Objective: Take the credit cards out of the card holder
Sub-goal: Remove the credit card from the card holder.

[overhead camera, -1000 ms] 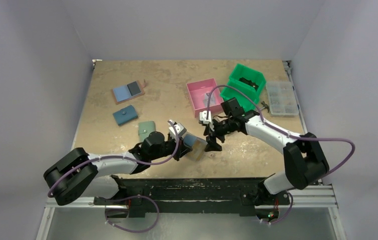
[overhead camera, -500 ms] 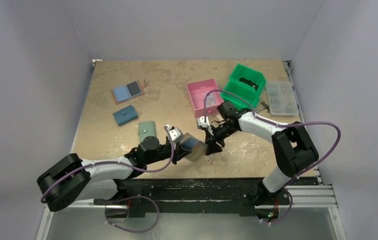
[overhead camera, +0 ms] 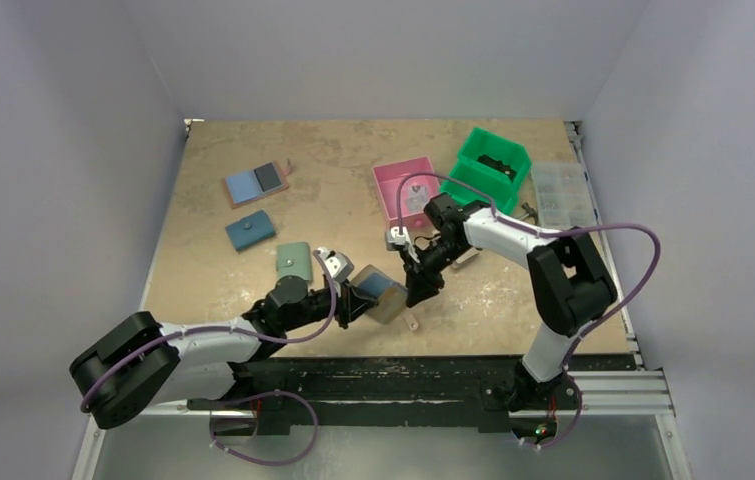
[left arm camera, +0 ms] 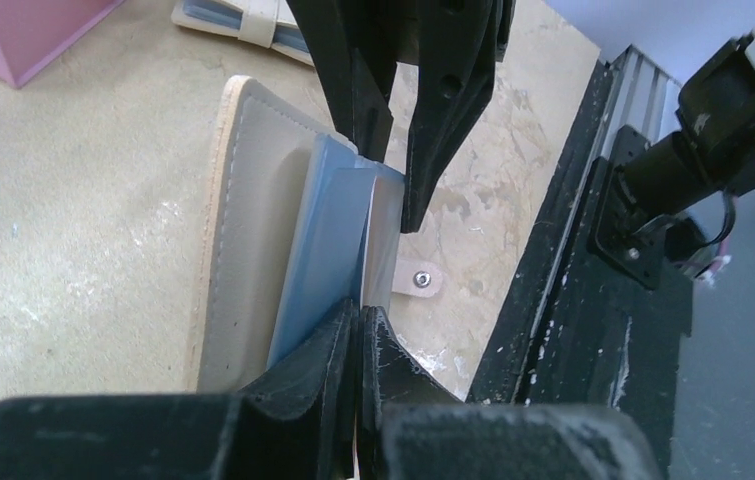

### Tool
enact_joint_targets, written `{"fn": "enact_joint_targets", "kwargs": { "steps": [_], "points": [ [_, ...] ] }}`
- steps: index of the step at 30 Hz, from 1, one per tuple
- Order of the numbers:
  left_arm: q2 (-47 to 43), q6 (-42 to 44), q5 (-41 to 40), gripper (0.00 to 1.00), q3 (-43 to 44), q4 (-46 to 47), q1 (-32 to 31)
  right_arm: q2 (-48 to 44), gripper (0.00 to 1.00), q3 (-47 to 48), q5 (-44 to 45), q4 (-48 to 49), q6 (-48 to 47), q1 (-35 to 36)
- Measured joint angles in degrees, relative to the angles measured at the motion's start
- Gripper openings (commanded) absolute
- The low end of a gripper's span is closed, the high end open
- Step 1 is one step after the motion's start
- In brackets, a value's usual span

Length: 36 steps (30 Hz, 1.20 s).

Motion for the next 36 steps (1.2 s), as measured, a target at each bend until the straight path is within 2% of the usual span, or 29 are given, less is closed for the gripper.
{"fn": "enact_joint_targets", "kwargs": {
  "steps": [5, 13, 19, 25, 30, 36],
  "points": [
    [1.42, -5.68, 3.15, 0.00, -0.02, 0.55, 3.63, 5.51, 0.01, 5.29, -0.42, -5.90, -2.78, -0.02],
    [5.40, -16.02, 10.56, 0.00, -0.11, 4.33, 8.20, 6.34, 0.00, 5.84, -0.44, -8.17, -2.95, 0.04],
    [9.51, -21.70, 13.77, 0.04, -0.11, 7.02, 9.64, 8.35, 0.00, 6.58, -0.31, -9.62, -2.40, 0.24],
    [10.27, -23.30, 14.19, 0.01, 0.00, 6.40, 9.84, 9.88, 0.00, 6.95, -0.37, -10.45, -1.40, 0.42],
    [7.34, -22.60, 12.98, 0.00, 0.85, 1.20, 9.86, 10.08, 0.00, 7.21, -0.42, -10.36, -0.42, 0.48],
    [4.37, -21.38, 12.00, 0.10, 1.20, -3.02, 9.88, 11.02, 0.00, 8.02, -0.61, -10.21, 0.59, 0.81]
  ]
}}
